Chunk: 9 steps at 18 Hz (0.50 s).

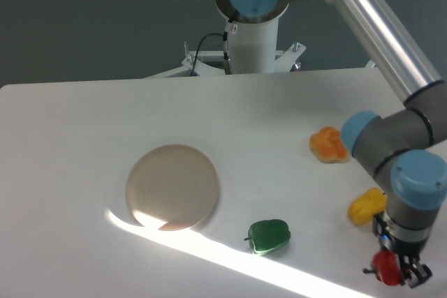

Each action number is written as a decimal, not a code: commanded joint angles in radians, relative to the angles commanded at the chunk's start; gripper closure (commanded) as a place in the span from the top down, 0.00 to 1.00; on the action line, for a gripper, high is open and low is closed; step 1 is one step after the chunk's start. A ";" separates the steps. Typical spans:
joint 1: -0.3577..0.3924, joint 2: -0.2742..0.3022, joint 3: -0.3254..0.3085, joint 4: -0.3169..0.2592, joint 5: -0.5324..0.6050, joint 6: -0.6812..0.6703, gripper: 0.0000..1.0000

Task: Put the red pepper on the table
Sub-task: 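Lift the red pepper and carry it toward the open table area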

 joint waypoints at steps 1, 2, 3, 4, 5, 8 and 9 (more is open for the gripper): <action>-0.003 0.028 -0.035 -0.002 0.000 0.000 0.60; -0.005 0.054 -0.069 -0.002 -0.002 0.000 0.60; -0.008 0.080 -0.107 0.000 -0.002 0.000 0.60; -0.012 0.118 -0.158 -0.002 -0.003 0.000 0.60; -0.014 0.146 -0.198 0.000 -0.009 0.003 0.60; -0.015 0.241 -0.324 0.000 -0.018 0.055 0.60; -0.012 0.265 -0.359 0.002 -0.012 0.076 0.60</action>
